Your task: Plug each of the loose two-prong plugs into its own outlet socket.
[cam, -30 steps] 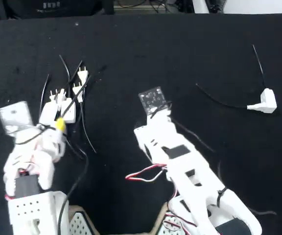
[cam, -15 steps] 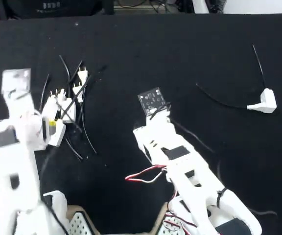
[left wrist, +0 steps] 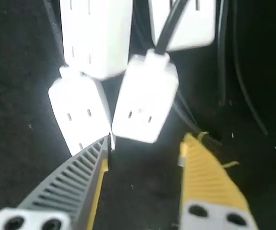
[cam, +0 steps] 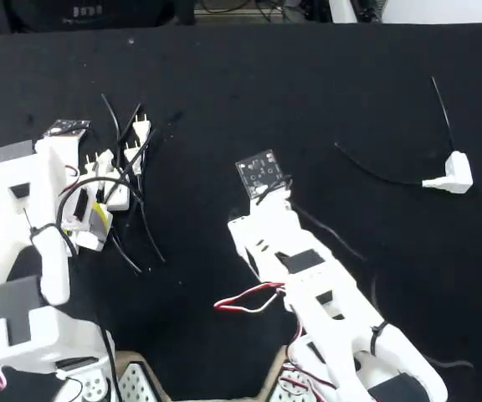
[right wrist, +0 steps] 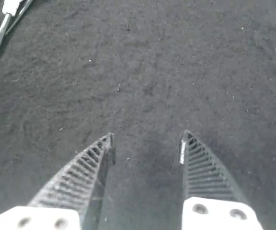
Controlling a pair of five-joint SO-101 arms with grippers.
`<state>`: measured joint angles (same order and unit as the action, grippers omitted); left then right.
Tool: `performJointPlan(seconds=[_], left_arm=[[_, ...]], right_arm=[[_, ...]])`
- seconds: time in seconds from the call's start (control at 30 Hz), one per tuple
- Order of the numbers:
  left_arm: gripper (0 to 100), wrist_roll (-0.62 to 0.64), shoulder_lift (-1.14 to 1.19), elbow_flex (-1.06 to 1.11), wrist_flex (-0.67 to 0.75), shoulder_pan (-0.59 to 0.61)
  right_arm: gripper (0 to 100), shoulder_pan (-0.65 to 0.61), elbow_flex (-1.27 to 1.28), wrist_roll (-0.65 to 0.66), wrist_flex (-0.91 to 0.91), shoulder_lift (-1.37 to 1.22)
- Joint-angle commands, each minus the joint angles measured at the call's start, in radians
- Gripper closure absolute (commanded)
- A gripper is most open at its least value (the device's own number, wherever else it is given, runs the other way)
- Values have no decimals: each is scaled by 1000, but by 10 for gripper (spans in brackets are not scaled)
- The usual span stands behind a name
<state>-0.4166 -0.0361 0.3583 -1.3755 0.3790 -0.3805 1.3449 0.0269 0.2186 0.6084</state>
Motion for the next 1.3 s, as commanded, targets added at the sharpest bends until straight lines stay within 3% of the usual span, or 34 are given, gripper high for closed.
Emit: performJointPlan(seconds=[0.0,0.2,0.3,0.53,0.77,0.83,1.0,1.27], left_arm=[[695,-8,5,-15,101,-15],[695,-14,12,102,339,-4],[695,-66,3,147,388,-4],[707,-170,3,148,384,70],[976,-170,2,127,242,82],[942,-169,-3,122,227,76],[971,-169,-132,125,218,90],[966,-259,-430,150,144,269]], right_arm=[[798,-11,-7,-2,-29,35],[798,-11,-7,-2,-29,33],[798,-11,-7,-2,-29,35],[798,-11,-7,-2,-29,35],[798,-11,-8,-2,-31,31],[798,-11,-8,-2,-31,31],[798,-8,-8,-2,-31,30],[798,-6,-7,-2,-31,30]])
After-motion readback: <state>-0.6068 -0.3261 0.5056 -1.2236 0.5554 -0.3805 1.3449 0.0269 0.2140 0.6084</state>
